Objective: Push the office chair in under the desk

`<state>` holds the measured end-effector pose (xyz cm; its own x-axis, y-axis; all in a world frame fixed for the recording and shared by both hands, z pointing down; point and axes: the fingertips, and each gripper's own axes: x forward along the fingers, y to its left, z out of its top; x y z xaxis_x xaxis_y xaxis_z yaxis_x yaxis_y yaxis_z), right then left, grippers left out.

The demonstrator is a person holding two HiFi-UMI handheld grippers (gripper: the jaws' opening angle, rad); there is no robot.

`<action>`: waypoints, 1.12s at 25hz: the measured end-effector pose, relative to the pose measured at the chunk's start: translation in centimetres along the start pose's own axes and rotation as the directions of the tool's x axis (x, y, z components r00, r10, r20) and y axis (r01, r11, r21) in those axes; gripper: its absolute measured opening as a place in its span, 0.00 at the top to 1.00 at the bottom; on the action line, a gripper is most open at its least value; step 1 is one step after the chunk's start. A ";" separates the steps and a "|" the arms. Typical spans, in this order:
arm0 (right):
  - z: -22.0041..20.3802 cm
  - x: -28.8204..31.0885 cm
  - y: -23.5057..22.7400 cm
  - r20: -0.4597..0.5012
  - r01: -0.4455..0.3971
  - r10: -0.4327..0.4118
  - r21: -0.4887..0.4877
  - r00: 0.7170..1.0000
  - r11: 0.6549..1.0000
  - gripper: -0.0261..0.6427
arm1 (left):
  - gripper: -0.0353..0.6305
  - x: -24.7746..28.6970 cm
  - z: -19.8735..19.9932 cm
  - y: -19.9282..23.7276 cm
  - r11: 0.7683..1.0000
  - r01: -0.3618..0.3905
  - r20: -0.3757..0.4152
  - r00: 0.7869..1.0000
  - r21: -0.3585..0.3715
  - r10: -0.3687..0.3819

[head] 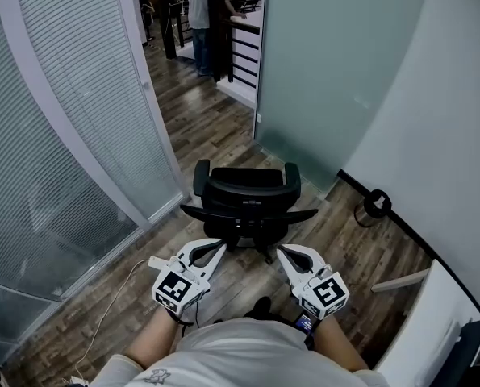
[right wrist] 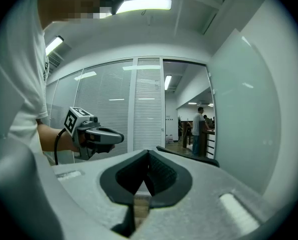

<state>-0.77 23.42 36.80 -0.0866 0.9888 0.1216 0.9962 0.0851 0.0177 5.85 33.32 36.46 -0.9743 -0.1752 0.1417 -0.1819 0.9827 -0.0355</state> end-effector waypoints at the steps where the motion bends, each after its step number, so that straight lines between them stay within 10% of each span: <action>1: -0.1 -0.1 -1.2 0.000 -0.003 0.003 -0.001 1.000 1.000 0.96 | 0.95 1.1 0.0 0.3 1.000 -0.004 0.002 1.000 0.009 0.004; 28: -2.1 0.2 -11.6 -0.102 -0.129 0.122 -0.066 0.987 0.989 0.92 | 0.94 9.4 -5.2 3.7 0.981 -0.026 -0.221 0.973 0.190 0.069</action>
<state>-12.39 22.40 38.74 0.0349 0.9741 0.2233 0.9964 -0.0512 0.0676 -3.29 35.58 42.78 -0.9310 -0.0896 0.3538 -0.1782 0.9576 -0.2262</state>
